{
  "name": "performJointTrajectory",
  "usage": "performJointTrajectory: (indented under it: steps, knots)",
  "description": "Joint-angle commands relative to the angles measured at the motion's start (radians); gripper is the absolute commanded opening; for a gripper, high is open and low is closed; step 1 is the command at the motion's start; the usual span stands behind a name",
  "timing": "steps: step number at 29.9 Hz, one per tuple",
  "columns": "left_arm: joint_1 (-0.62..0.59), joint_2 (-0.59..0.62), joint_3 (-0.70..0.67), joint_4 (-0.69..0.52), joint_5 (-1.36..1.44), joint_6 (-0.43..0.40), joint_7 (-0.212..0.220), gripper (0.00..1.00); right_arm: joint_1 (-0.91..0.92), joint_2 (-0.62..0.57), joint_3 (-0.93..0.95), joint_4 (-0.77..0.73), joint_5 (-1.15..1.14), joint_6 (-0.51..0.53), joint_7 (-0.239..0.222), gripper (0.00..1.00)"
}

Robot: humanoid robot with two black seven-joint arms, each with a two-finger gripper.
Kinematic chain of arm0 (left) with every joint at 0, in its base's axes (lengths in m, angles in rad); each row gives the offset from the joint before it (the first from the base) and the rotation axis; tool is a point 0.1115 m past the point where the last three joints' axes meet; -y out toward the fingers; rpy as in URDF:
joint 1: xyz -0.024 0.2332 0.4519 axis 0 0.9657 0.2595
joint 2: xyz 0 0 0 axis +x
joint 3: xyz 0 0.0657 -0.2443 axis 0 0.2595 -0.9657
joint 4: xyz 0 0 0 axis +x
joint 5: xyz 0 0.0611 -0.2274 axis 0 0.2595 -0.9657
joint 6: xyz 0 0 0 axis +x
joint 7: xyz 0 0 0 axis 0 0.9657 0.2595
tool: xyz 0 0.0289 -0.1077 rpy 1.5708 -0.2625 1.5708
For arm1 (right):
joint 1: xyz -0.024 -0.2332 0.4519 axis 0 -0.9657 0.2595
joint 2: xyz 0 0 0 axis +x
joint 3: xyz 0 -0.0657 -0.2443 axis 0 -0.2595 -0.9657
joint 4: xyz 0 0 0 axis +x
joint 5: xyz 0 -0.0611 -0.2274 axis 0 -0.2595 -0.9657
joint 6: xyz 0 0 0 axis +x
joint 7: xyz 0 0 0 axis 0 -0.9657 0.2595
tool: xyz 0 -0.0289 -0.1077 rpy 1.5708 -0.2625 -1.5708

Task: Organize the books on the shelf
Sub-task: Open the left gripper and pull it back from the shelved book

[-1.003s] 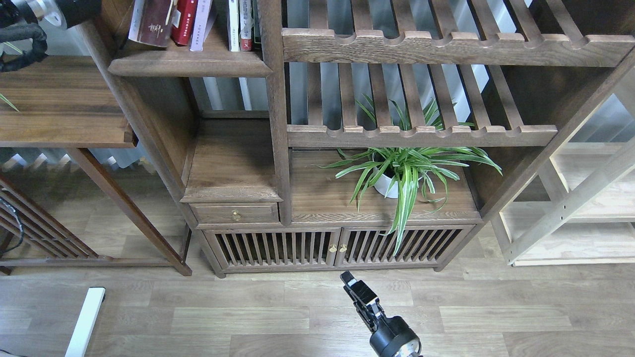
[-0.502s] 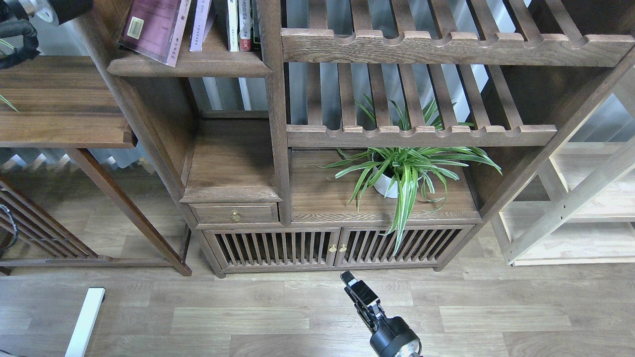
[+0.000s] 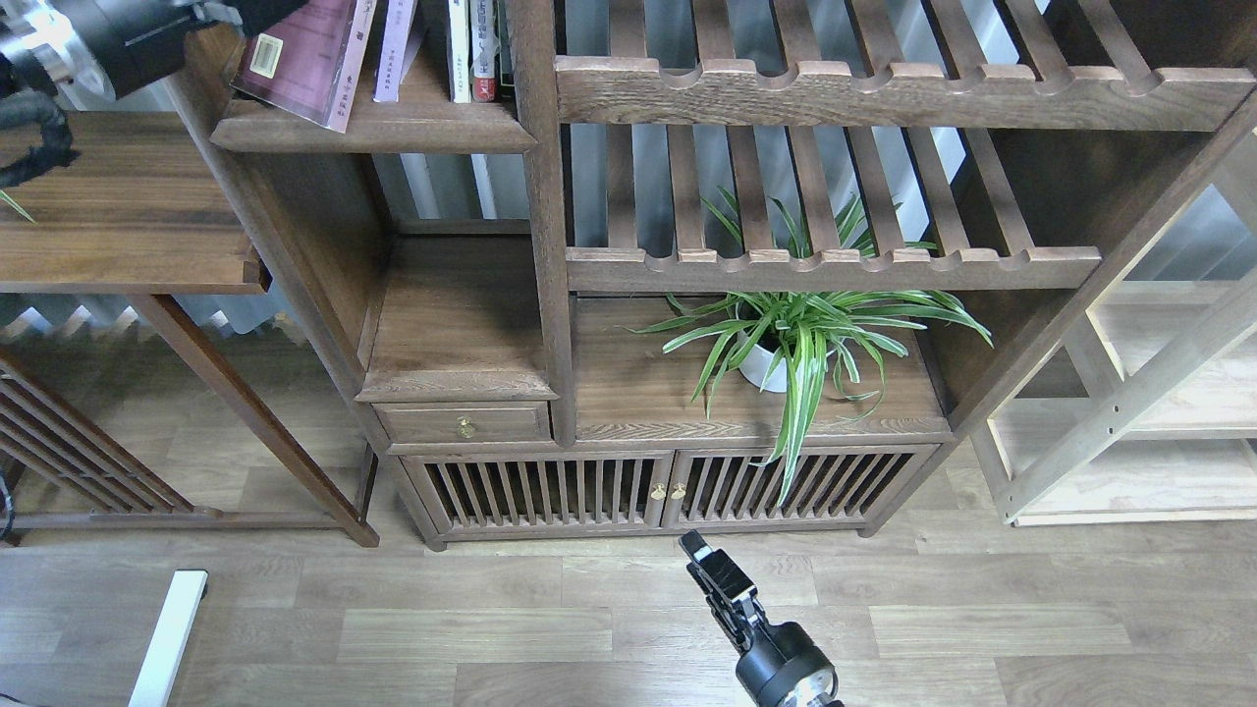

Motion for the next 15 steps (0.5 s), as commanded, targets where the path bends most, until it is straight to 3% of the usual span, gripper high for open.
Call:
performJointTrajectory:
  steps: [1, 15]
  knots:
    - [0.037, 0.003, -0.030, -0.033, -0.001, 0.000, 0.000, 0.58, 0.009, 0.000, 0.001, 0.001, 0.000, 0.000, -0.002, 0.58]
    - [0.163, 0.042, -0.077, -0.214, -0.055, 0.000, 0.003, 0.60, 0.055, 0.000, 0.006, 0.041, 0.000, 0.000, -0.002, 0.58]
